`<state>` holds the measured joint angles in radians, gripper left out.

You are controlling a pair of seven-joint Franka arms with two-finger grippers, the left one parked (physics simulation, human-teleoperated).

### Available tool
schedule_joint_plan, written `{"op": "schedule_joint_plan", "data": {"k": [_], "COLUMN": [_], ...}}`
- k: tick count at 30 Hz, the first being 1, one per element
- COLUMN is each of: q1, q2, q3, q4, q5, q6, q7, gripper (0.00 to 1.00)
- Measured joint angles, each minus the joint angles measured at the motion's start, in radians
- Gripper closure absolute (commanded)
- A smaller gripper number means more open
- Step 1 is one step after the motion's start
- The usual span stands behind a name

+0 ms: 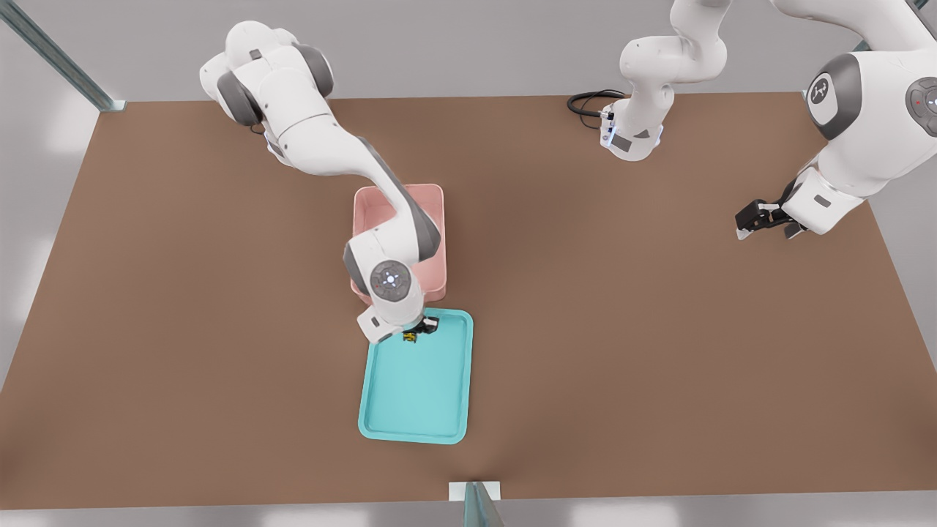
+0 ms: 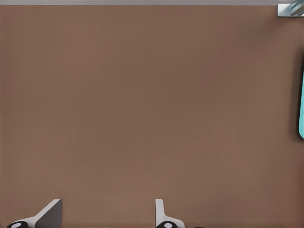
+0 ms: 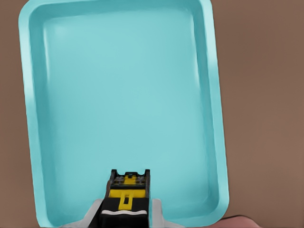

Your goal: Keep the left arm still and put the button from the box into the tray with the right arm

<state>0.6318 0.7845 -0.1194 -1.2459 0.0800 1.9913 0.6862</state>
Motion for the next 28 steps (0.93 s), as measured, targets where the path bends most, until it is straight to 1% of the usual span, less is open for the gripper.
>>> {"op": "schedule_joint_plan", "data": {"k": [3,4,5,8,10,13,15,18,19,20,24,28], "q1": [-0.005,-0.006,-0.005,-0.006,-0.020,-0.124,-0.158,-0.185,-0.197,-0.208,-0.223,-0.297], "q2": [0.045,0.051,0.054,0.049,-0.013,-0.184,-0.305,-0.535,-0.573,-0.592,-0.564,-0.550], "q3": [0.000,0.000,0.000,0.000,0.001,-0.001,-0.024,-0.037,-0.036,-0.035,-0.038,-0.040], "q4": [0.004,0.004,0.004,0.005,0.019,0.083,0.064,-0.178,-0.219,-0.236,-0.095,-0.051], "q5": [0.000,-0.001,-0.002,-0.005,-0.005,0.037,0.058,0.056,0.046,0.032,-0.040,-0.080], "q6": [0.006,0.009,0.012,0.017,-0.008,-0.164,-0.278,-0.356,-0.369,-0.381,-0.475,-0.534], "q7": [-0.024,-0.031,-0.037,-0.054,-0.069,-0.121,-0.164,-0.222,-0.241,-0.259,-0.333,-0.411], "gripper": [0.50,0.15,0.00,0.00,0.00,0.00,0.00,0.00,0.00,0.00,0.00,0.00]}}
